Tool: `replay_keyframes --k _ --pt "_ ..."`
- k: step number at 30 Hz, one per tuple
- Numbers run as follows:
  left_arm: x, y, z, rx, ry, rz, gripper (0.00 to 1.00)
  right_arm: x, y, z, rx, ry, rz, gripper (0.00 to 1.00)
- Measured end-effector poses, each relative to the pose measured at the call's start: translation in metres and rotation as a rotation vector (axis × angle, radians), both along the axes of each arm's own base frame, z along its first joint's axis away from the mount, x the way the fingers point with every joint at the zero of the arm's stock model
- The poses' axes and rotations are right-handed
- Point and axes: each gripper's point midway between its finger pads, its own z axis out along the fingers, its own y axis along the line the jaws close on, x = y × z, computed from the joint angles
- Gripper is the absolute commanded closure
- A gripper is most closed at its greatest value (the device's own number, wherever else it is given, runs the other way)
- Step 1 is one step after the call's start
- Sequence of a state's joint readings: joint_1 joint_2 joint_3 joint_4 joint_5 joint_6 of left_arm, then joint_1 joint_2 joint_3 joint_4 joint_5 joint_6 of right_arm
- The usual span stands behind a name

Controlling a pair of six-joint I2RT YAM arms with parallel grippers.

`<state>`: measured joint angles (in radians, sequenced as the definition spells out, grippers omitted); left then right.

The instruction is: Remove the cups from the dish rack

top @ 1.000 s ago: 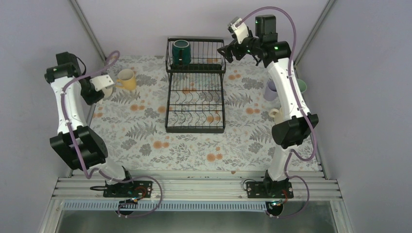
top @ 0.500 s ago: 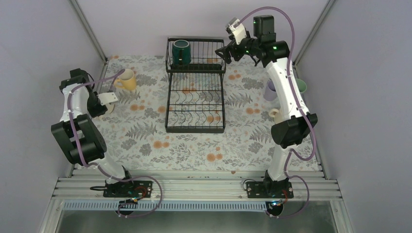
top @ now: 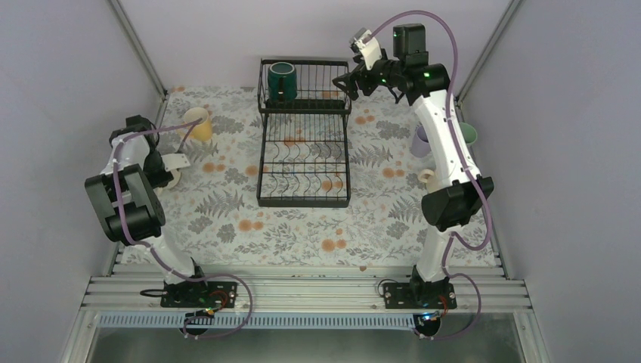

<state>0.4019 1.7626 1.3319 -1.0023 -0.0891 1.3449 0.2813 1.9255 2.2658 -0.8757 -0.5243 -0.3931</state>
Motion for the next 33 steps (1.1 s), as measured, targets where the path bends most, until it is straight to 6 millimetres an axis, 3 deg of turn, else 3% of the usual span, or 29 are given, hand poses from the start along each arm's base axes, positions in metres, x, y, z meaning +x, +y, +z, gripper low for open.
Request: replay_keyframes --k 5,12,19,23,33 --pt "-0.002 -0.011 -0.009 0.001 0.031 -0.016 0.98 -0.001 0.002 0.001 0.005 0.001 0.009 0.0" --pt "-0.001 -0.011 -0.014 0.01 0.049 -0.009 0.97 -0.003 0.005 0.001 0.007 0.002 0.018 0.0" --pt "0.0 -0.007 -0.014 0.033 0.053 0.011 0.77 -0.003 0.006 0.002 0.01 -0.003 0.02 0.0" --pt "0.01 -0.007 -0.003 0.043 0.028 0.016 0.68 -0.001 0.016 0.001 0.001 -0.009 0.021 0.0" --pt "0.032 -0.023 0.047 0.028 -0.05 0.004 0.68 -0.002 0.073 -0.038 -0.12 0.003 0.013 0.0"
